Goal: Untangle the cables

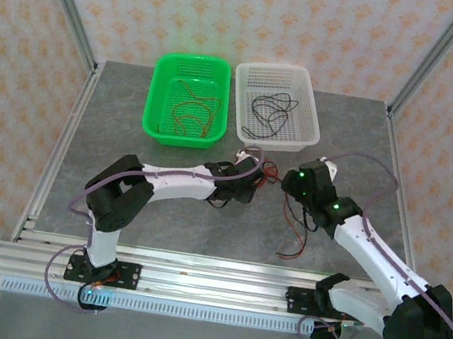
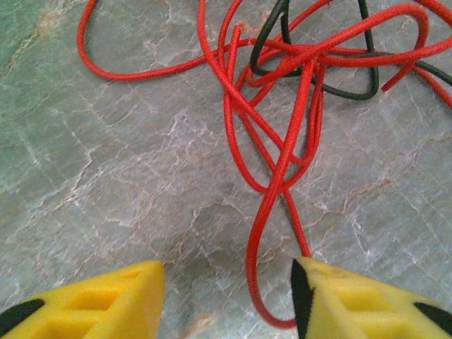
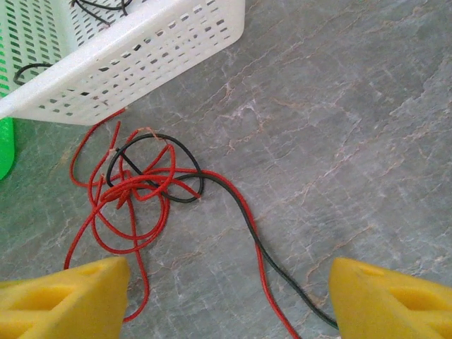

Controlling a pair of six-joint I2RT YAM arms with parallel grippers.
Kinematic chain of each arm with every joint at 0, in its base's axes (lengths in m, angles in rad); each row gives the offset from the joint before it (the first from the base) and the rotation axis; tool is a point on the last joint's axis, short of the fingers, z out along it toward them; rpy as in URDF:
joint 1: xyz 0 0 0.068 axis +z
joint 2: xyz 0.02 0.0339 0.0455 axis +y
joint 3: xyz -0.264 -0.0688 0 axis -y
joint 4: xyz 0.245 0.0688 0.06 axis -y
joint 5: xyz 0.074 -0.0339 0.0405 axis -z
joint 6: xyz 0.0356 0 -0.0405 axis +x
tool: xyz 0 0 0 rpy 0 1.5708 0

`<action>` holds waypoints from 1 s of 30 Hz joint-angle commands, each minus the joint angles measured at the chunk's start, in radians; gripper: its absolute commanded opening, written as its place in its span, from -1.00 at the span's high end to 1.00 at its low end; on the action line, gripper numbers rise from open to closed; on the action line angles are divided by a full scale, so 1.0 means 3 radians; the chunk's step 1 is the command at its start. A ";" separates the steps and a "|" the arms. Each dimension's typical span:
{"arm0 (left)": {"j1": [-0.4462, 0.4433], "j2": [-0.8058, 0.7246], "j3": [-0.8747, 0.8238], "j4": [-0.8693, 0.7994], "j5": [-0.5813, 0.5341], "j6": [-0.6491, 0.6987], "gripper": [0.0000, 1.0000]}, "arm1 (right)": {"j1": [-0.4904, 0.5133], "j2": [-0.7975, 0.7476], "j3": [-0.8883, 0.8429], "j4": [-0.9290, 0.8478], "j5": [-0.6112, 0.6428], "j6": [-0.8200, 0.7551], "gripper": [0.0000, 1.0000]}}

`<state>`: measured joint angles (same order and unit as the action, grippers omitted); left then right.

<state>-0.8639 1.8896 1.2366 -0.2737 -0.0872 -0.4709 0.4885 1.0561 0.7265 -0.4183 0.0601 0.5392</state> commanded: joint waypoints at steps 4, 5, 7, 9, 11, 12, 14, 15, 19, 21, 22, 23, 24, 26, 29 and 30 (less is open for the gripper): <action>0.0006 0.0039 0.0043 0.0227 -0.0128 0.0046 0.30 | 0.0021 -0.0070 -0.0062 0.0105 -0.0030 0.0092 -0.44; 0.0006 0.0039 0.0036 0.0255 -0.0136 0.0054 0.42 | 0.0019 -0.0069 -0.0072 0.0113 -0.0042 0.0094 -0.44; 0.0006 0.0042 0.0020 0.0284 -0.0169 0.0051 0.71 | 0.0023 -0.0070 -0.0096 0.0134 -0.0066 0.0109 -0.43; 0.0005 0.0039 0.0010 0.0283 -0.0214 0.0036 1.00 | 0.0026 -0.0070 -0.0132 0.0163 -0.0111 0.0125 -0.41; 0.0005 -0.0029 -0.0004 0.0259 -0.0259 0.0021 1.00 | 0.0025 -0.0064 -0.0183 0.0208 -0.0152 0.0145 -0.40; 0.0006 -0.0087 -0.0016 0.0244 -0.0280 0.0016 1.00 | 0.0028 -0.0059 -0.0216 0.0238 -0.0180 0.0155 -0.39; 0.0006 -0.0226 -0.0031 0.0195 -0.0321 0.0006 1.00 | 0.0028 -0.0044 -0.0277 0.0319 -0.0236 0.0180 -0.35; 0.0006 -0.0310 -0.0031 0.0154 -0.0338 0.0000 1.00 | 0.0028 -0.0026 -0.0324 0.0372 -0.0277 0.0191 -0.32; 0.0001 -0.0611 0.0004 -0.0026 -0.0356 0.0000 1.00 | 0.0037 0.0104 -0.0426 0.0577 -0.0391 0.0241 -0.25; -0.0005 -0.0745 0.0020 -0.0092 -0.0352 0.0005 1.00 | 0.0045 0.0199 -0.0452 0.0666 -0.0414 0.0254 -0.22; -0.0002 -0.0812 0.0025 -0.0124 -0.0347 0.0009 1.00 | 0.0053 0.0256 -0.0466 0.0705 -0.0415 0.0257 -0.20; -0.0009 -0.0869 0.0034 -0.0151 -0.0344 0.0011 1.00 | 0.0059 0.0317 -0.0477 0.0751 -0.0411 0.0260 -0.19; -0.0014 -0.0919 0.0039 -0.0169 -0.0343 0.0012 1.00 | 0.0064 0.0377 -0.0483 0.0789 -0.0402 0.0258 -0.18; -0.0029 -0.1024 0.0050 -0.0206 -0.0348 0.0015 1.00 | 0.0090 0.0548 -0.0487 0.0862 -0.0363 0.0243 -0.16; -0.0040 -0.1162 0.0069 -0.0240 -0.0359 0.0016 1.00 | 0.0149 0.0790 -0.0464 0.0899 -0.0245 0.0228 -0.12; -0.0043 -0.1200 0.0080 -0.0253 -0.0364 0.0019 1.00 | 0.0174 0.0856 -0.0451 0.0911 -0.0213 0.0223 -0.10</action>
<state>-0.8646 1.5654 1.2324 -0.2996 -0.1658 -0.4641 0.5236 1.2724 0.5964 -0.1810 -0.0528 0.6018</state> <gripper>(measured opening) 0.043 0.558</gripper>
